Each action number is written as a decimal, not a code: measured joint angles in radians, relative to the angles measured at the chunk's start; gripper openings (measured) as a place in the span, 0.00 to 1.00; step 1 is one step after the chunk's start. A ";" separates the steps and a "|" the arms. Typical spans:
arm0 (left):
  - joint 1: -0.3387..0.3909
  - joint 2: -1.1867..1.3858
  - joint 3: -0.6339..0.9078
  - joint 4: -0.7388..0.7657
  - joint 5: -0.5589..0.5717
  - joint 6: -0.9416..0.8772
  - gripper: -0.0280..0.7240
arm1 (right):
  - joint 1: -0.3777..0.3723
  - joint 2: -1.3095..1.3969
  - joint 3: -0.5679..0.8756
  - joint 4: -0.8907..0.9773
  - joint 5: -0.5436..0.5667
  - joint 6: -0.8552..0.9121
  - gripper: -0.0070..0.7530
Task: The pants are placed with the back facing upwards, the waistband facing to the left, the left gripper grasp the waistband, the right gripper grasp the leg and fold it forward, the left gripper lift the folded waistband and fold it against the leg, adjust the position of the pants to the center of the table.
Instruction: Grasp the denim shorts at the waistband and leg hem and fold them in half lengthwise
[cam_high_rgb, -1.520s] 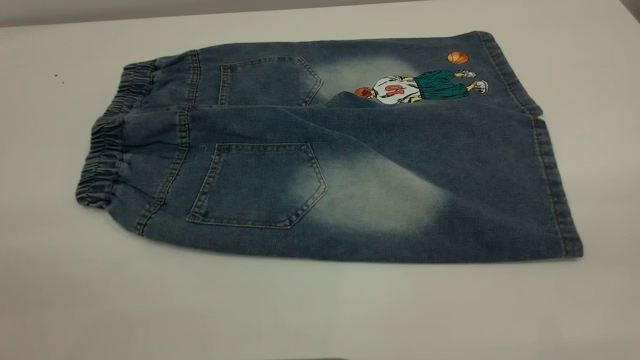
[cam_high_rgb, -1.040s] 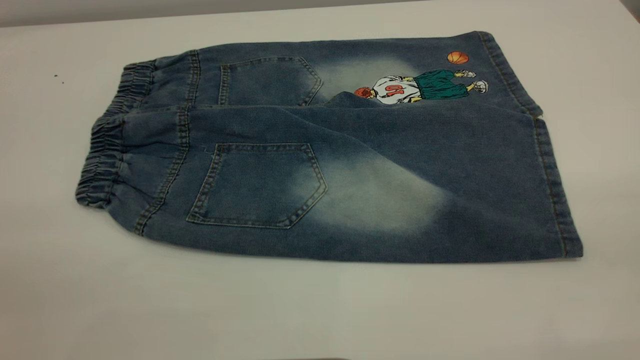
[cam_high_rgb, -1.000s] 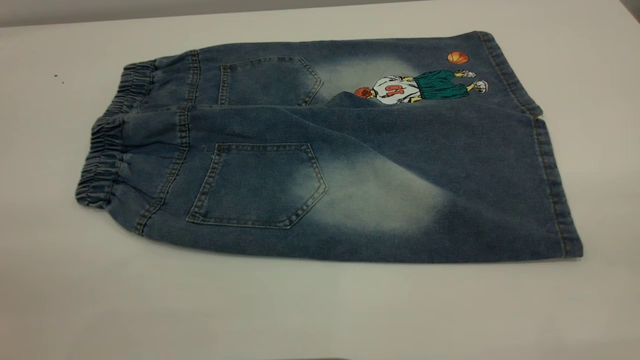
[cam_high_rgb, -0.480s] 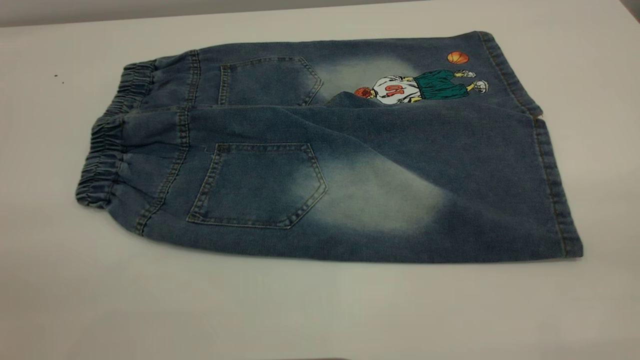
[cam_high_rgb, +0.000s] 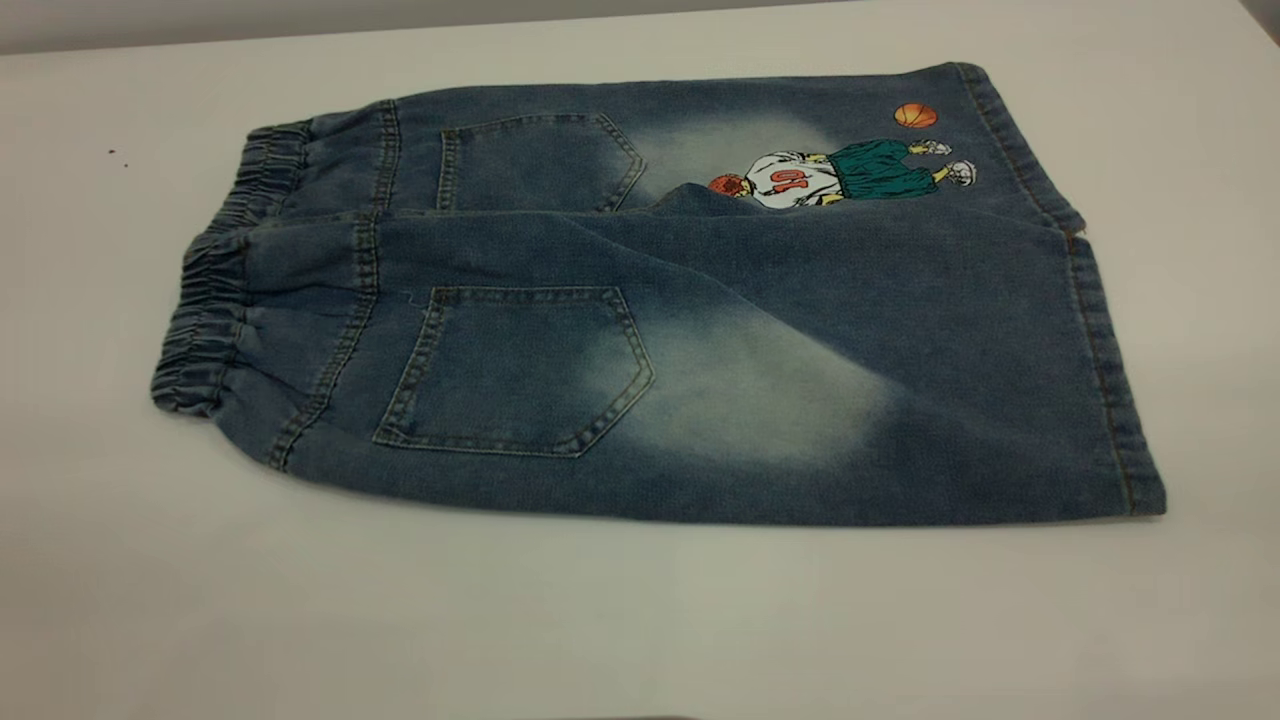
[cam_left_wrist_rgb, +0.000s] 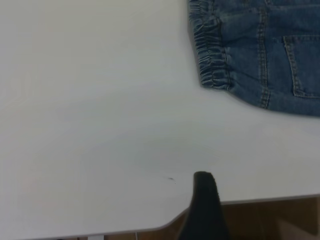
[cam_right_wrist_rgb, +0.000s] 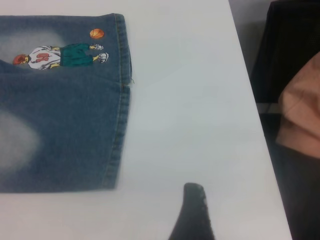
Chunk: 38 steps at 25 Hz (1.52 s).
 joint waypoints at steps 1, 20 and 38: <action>0.000 0.000 0.000 0.000 0.000 0.000 0.71 | 0.000 0.000 0.000 0.000 0.000 0.000 0.66; 0.000 0.000 0.000 0.007 0.000 -0.007 0.71 | 0.000 0.000 0.000 0.001 0.000 0.031 0.66; 0.000 0.570 -0.198 0.041 -0.250 -0.247 0.71 | 0.000 0.405 -0.207 0.034 -0.088 0.075 0.71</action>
